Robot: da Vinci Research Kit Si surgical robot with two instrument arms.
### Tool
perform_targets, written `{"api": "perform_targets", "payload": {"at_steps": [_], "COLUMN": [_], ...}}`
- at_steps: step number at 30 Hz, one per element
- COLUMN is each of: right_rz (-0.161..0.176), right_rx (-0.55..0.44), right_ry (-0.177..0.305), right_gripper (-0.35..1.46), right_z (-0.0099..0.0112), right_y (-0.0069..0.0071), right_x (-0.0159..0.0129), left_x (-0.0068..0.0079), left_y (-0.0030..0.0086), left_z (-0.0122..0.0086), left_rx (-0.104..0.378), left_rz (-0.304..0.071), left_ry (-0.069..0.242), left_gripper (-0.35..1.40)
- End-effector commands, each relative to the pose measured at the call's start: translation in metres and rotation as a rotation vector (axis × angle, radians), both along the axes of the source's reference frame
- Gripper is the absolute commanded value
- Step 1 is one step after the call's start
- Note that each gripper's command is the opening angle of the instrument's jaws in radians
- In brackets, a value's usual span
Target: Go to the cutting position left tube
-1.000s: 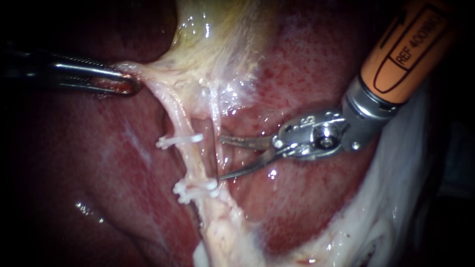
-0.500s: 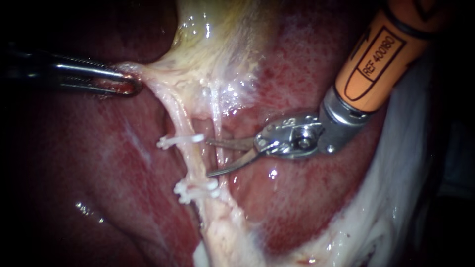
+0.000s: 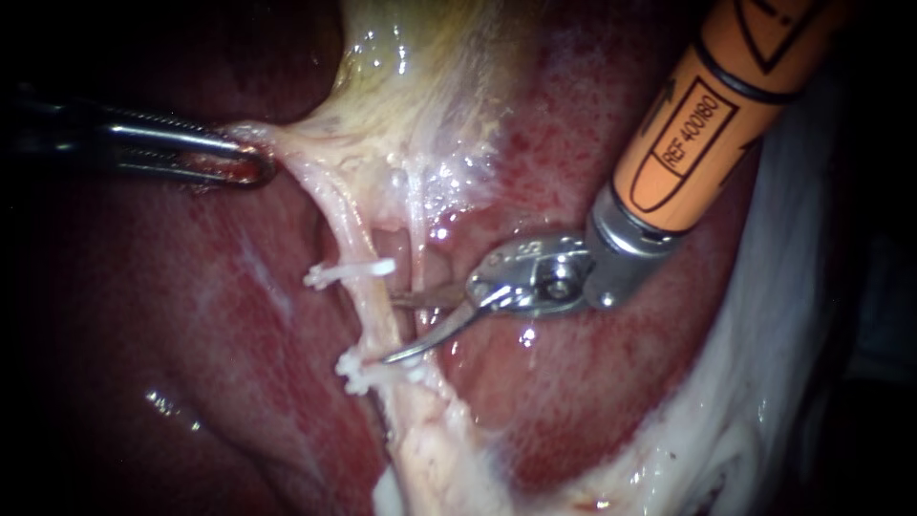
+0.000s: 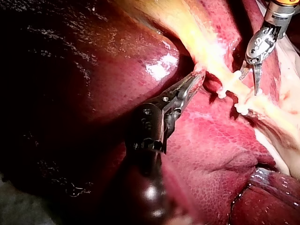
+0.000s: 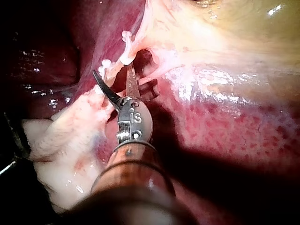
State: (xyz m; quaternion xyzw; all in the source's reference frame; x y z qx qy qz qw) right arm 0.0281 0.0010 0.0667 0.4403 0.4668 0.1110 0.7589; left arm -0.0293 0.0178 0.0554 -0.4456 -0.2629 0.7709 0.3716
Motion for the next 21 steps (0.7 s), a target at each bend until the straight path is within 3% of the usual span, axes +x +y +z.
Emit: {"api": "perform_targets", "payload": {"at_steps": [1,14,21], "right_rz": [0.009,0.062,0.069], "right_rx": [0.008,0.066,0.095], "right_ry": [-0.001,0.018,0.025], "right_gripper": [1.37,1.38,1.4], "right_z": [-0.0002,-0.0016,-0.0034], "right_y": [-0.0001,-0.0001,-0.0001], "right_x": [0.0006,0.0059,0.0064], "left_x": [0.0,-0.0002,-0.0002], "left_y": [0.0,0.0,0.0], "left_z": [0.0,0.0,0.0001], "left_rx": [0.0,0.0,0.0], "left_rz": [-0.001,-0.002,-0.002], "left_ry": [0.001,0.001,0.001], "left_gripper": [-0.35,-0.35,-0.35]}}
